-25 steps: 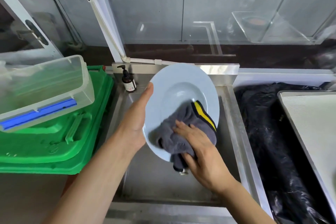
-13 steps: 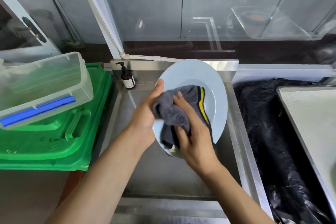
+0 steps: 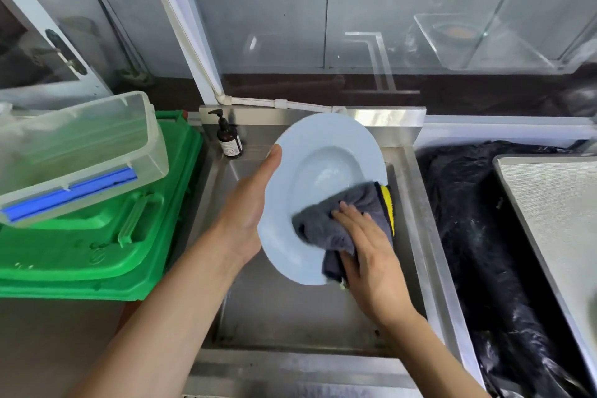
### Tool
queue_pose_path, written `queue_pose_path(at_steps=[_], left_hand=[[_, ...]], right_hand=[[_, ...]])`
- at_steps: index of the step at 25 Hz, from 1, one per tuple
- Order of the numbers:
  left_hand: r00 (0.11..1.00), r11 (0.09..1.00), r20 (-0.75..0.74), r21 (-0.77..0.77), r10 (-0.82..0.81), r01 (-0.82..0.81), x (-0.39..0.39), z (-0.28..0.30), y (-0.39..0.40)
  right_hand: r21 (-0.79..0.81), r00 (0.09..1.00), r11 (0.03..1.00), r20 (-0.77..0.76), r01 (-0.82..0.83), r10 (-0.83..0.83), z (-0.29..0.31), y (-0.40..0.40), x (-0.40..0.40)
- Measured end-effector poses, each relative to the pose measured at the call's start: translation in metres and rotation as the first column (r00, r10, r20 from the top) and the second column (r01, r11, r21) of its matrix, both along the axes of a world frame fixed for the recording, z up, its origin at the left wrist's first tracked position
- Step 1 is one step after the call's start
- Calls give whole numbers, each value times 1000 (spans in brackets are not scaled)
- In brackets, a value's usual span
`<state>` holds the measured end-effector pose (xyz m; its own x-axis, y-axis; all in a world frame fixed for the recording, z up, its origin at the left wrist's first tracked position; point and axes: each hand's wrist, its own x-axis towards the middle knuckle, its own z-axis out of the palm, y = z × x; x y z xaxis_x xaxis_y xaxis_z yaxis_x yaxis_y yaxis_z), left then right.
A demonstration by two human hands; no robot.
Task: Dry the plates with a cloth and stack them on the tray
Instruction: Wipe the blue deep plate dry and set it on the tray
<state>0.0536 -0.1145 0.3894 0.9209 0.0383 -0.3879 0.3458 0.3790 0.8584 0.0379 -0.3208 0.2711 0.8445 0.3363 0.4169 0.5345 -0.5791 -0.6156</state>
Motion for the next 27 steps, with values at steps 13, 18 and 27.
queue_pose_path(at_steps=[13,18,27], left_hand=[[999,997,13,-70,-44,45,-14,3,-8],[999,996,50,-89,11,-7,-8,4,4],[989,988,39,-59,143,-140,7,9,2]], right_hand=[[284,986,944,-41,167,-162,78,-13,89],[180,988,978,-130,104,-81,16,-26,46],[228,998,973,-57,-20,34,-18,14,-35]])
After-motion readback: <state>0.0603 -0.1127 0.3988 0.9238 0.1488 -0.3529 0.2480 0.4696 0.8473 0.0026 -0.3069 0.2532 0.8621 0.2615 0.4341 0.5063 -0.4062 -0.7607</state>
